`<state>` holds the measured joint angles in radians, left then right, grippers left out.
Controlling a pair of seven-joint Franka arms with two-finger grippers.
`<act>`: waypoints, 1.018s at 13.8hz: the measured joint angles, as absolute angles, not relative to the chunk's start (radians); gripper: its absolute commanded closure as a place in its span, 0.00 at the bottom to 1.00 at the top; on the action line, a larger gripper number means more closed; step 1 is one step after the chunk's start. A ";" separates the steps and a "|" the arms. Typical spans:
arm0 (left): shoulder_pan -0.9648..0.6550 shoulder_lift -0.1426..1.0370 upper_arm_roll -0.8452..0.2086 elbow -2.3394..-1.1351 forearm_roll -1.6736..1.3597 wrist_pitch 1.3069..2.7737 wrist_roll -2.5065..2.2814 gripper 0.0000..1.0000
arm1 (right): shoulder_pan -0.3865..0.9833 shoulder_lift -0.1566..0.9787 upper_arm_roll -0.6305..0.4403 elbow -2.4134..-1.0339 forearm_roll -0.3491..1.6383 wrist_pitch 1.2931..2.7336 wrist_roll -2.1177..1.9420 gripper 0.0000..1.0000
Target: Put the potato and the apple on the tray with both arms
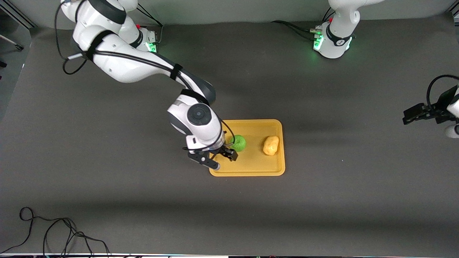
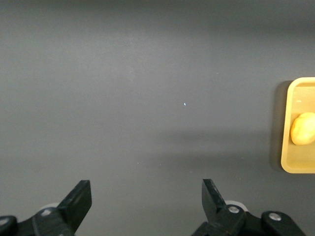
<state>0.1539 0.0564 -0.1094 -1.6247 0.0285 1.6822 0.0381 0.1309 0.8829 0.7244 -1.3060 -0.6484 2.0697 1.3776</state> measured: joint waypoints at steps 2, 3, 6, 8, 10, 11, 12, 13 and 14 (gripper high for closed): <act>0.066 0.021 -0.045 -1.632 0.025 1.661 0.037 0.00 | 0.085 0.782 0.741 -1.307 -0.585 1.938 1.226 0.00; 0.027 0.011 -0.018 -1.638 0.025 1.660 0.036 0.00 | 0.059 0.734 0.729 -1.309 -0.527 1.884 1.106 0.00; -0.004 0.007 0.007 -1.645 0.025 1.660 0.036 0.00 | 0.020 0.609 0.575 -1.311 -0.323 1.819 0.797 0.00; -0.004 0.007 0.012 -1.645 0.025 1.660 0.036 0.00 | 0.015 0.531 0.446 -1.313 -0.212 1.774 0.626 0.00; -0.005 0.007 0.013 -1.645 0.025 1.660 0.036 0.00 | 0.016 0.443 0.333 -1.332 -0.175 1.742 0.497 0.00; -0.005 0.007 0.013 -1.646 0.025 1.660 0.036 0.00 | 0.018 0.396 0.280 -1.355 -0.168 1.738 0.444 0.00; -0.007 0.007 0.013 -1.646 0.025 1.660 0.036 0.00 | 0.018 0.352 0.232 -1.383 -0.161 1.733 0.401 0.00; -0.010 0.007 0.013 -1.648 0.025 1.661 0.036 0.00 | 0.018 0.306 0.190 -1.416 -0.155 1.727 0.372 0.00; -0.014 0.007 0.012 -1.652 0.025 1.662 0.036 0.00 | 0.018 0.258 0.156 -1.454 -0.151 1.725 0.361 0.00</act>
